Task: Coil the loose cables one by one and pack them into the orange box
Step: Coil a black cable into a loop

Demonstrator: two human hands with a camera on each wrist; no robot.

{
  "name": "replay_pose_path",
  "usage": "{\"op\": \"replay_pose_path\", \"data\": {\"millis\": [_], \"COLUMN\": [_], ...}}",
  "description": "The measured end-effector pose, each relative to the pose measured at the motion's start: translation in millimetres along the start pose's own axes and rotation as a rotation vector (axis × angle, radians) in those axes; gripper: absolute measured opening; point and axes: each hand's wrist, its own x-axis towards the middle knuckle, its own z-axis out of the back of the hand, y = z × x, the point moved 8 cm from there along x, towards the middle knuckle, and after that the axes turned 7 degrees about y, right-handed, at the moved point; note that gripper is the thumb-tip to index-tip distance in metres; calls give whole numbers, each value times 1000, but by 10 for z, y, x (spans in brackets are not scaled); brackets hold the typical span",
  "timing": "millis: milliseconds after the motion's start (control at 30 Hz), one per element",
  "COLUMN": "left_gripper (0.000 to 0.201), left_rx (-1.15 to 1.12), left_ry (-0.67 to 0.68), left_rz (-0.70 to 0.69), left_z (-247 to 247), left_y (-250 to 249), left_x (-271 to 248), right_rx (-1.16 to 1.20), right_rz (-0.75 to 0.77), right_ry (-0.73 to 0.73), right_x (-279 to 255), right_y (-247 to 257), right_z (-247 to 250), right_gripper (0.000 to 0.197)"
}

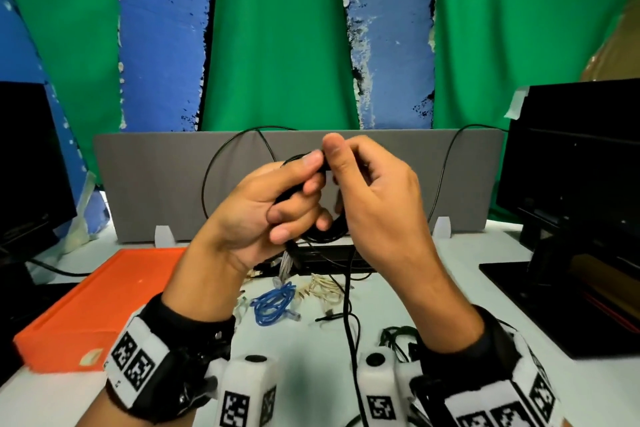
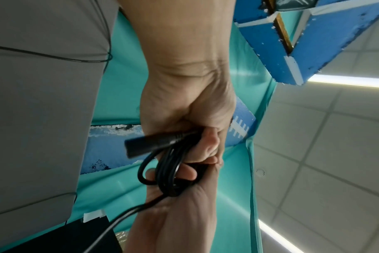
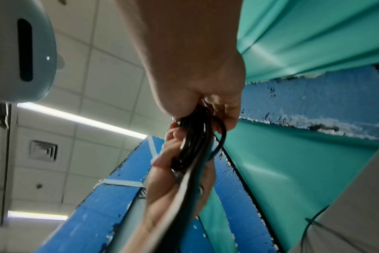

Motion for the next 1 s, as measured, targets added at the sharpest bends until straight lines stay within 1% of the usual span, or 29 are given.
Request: {"op": "replay_pose_path", "data": {"millis": [67,100,167,200,267,300,333,367,400,433,500,533,567,633,700,733,767,800,833,900,933,967,1000], "left_gripper": [28,28,39,41,38,37,37,36,36,33,22,17,15,14,16,16,16,16,17,18,18,16,14], "left_rx": [105,178,390,525,775,859,886,846,758,638,352,230,135,22,-56,-123,-198,-262,-309,-369,-378,-360,-299], "left_ry": [-141,-192,-239,-244,-217,-189,-151,-110,-76,-53,7,42,55,13,-50,-72,-93,-127,-186,-358,-444,-520,-581], "left_rz": [-8,-18,-30,-24,15,53,93,126,147,160,178,175,158,101,33,-6,-58,-120,-189,-336,-405,-465,-506], "left_z": [34,35,27,16,-13,-13,-7,8,26,42,-9,-70,-113,-150,-163,-151,-115,-41,68,349,489,613,710], "left_y": [1,-8,-49,-83,-152,-159,-149,-122,-87,-48,43,82,106,116,74,33,-31,-106,-185,-339,-410,-468,-521], "left_x": [30,43,54,48,8,-11,-33,-51,-63,-69,-58,-43,-23,29,65,78,75,68,51,-33,-95,-168,-232], "right_rx": [-17,-49,-118,-145,-211,-243,-272,-300,-319,-324,-281,-261,-247,-160,-17,16,11,-1,-8,-26,-21,17,66], "right_rz": [40,58,74,74,89,109,134,159,176,184,175,172,186,194,123,78,27,-27,-83,-196,-250,-294,-318], "right_ry": [-100,-128,-131,-115,-56,-14,30,71,111,149,211,210,173,43,-68,-89,-77,-27,59,332,489,638,754], "right_x": [-4,-4,5,17,47,60,67,66,59,51,30,21,21,35,63,76,88,92,84,11,-71,-173,-269], "right_y": [3,-9,-39,-58,-79,-70,-54,-41,-29,-21,-1,10,26,0,-133,-211,-286,-352,-407,-507,-533,-536,-502], "right_z": [100,131,162,170,189,182,160,139,113,93,65,73,106,195,244,232,186,114,20,-243,-387,-536,-670], "right_gripper": [34,35,35,36,36,36,35,34,33,31,29,27,26,24,28,31,33,33,30,20,26,36,45]}}
